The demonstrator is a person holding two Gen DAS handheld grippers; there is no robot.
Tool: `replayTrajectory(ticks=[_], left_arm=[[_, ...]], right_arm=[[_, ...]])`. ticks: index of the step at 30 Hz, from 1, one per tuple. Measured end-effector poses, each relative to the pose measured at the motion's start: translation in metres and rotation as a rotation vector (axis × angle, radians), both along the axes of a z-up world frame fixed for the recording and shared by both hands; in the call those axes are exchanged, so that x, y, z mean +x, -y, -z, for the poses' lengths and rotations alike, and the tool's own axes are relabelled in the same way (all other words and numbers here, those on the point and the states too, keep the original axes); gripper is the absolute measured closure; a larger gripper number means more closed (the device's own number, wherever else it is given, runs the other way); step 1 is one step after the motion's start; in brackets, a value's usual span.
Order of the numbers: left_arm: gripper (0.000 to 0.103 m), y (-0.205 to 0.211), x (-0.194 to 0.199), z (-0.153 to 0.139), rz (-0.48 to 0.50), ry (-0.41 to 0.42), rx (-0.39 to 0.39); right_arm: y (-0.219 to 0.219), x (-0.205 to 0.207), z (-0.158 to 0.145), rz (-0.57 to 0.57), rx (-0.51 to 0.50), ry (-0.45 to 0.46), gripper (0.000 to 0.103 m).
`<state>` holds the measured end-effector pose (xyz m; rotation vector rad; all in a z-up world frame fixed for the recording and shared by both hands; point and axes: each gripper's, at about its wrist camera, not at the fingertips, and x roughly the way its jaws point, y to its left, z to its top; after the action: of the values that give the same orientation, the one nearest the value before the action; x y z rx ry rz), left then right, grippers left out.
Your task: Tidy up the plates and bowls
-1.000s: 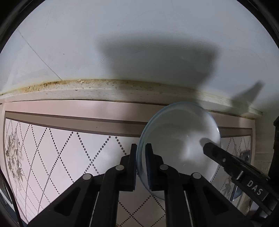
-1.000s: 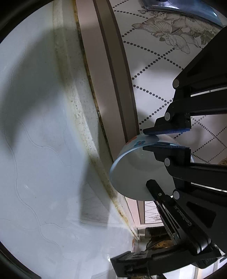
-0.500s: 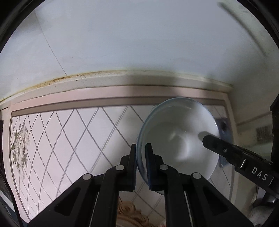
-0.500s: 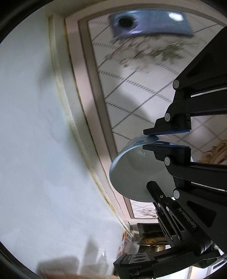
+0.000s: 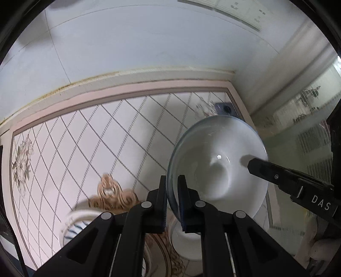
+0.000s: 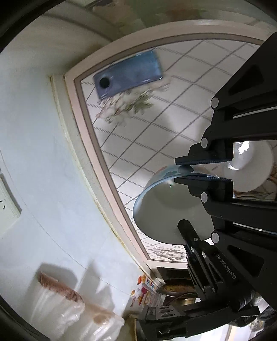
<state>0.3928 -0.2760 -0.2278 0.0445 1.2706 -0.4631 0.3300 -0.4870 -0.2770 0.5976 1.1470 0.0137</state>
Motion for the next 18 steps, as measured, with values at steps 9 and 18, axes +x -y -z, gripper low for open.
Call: replayTrajectory(ticks=[9,18], left_arm=[[0.096,-0.002,-0.055,0.015,0.047,-0.047,0.035],[0.096,0.001,-0.071,0.039,0.067,-0.085,0.080]], right_arm=[[-0.009,-0.068,0.018,0.017,0.030,-0.051,0.092],[-0.013,-0.092,0.051,0.010,0.043,-0.115,0.092]])
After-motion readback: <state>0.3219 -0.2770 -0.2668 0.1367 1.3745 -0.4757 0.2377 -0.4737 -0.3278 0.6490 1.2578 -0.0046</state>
